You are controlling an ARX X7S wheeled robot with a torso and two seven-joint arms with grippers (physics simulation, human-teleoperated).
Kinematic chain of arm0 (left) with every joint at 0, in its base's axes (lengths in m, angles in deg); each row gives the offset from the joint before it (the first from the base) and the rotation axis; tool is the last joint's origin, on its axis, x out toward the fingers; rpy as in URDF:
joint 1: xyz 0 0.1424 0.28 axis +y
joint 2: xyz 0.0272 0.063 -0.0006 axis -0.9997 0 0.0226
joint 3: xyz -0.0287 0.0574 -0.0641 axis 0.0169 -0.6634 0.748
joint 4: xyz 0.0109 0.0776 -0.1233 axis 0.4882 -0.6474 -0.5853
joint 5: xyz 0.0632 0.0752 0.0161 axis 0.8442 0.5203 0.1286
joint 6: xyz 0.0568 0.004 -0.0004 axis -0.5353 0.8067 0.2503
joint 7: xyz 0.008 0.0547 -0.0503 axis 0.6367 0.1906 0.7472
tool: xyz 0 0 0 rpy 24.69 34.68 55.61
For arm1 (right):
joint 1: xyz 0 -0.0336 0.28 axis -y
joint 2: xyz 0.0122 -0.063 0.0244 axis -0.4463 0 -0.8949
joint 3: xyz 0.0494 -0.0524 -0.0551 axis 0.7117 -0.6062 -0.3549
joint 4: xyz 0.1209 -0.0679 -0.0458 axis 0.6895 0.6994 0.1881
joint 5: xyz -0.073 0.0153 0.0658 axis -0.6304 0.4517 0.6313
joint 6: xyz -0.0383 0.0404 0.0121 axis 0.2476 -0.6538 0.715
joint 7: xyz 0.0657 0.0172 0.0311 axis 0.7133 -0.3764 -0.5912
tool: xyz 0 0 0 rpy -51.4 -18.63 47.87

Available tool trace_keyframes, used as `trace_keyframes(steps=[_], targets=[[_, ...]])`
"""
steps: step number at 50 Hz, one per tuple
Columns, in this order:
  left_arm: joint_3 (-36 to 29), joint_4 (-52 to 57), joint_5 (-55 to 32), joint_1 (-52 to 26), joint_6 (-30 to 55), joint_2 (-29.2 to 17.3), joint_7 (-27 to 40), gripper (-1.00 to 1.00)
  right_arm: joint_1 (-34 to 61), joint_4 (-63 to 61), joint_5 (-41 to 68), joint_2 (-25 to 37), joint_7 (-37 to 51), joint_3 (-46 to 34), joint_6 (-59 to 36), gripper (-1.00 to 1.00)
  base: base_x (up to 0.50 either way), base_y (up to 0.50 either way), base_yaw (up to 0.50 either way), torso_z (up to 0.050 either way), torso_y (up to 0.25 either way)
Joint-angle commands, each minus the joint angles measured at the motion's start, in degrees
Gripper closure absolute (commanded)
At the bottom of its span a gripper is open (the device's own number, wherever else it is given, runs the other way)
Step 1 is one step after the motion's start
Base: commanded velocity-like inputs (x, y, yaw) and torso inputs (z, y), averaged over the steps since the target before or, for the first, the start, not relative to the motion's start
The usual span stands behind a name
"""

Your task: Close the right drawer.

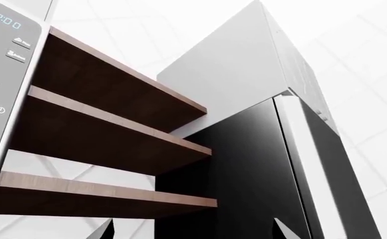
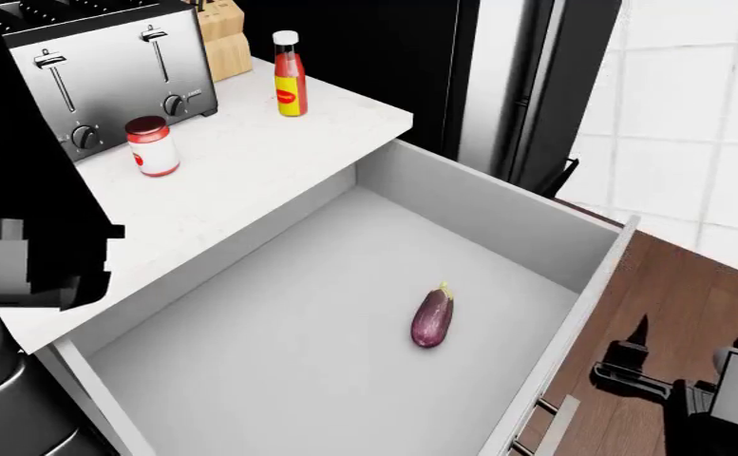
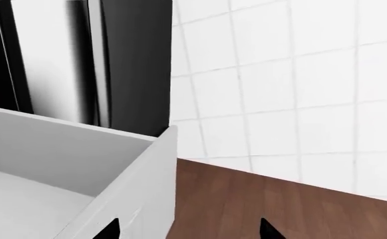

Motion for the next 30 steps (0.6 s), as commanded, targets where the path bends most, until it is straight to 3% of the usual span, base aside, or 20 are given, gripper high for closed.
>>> trace_keyframes(steps=[1,19,30], targets=[[0.0,0.0,0.2,0.3,0.1,0.0,0.0,-1.00,0.4,3.5,1.1,-0.5,-0.4,-0.4,1.0,-1.00,0.00,0.00,0.00,0.000,0.000],[2.4,0.0,0.5,3.2,1.1,0.0,0.0,-1.00,0.1,7.8,1.8,-1.1,-0.8,-1.2,3.5,-1.00,0.00,0.00,0.00,0.000,0.000],[-0.3,0.0,0.2,0.6,0.5,-0.1,0.0,-1.00,-0.9,10.6,4.0,-2.4,-1.3,0.0,6.0,-1.00,0.00,0.00,0.00,0.000,0.000]])
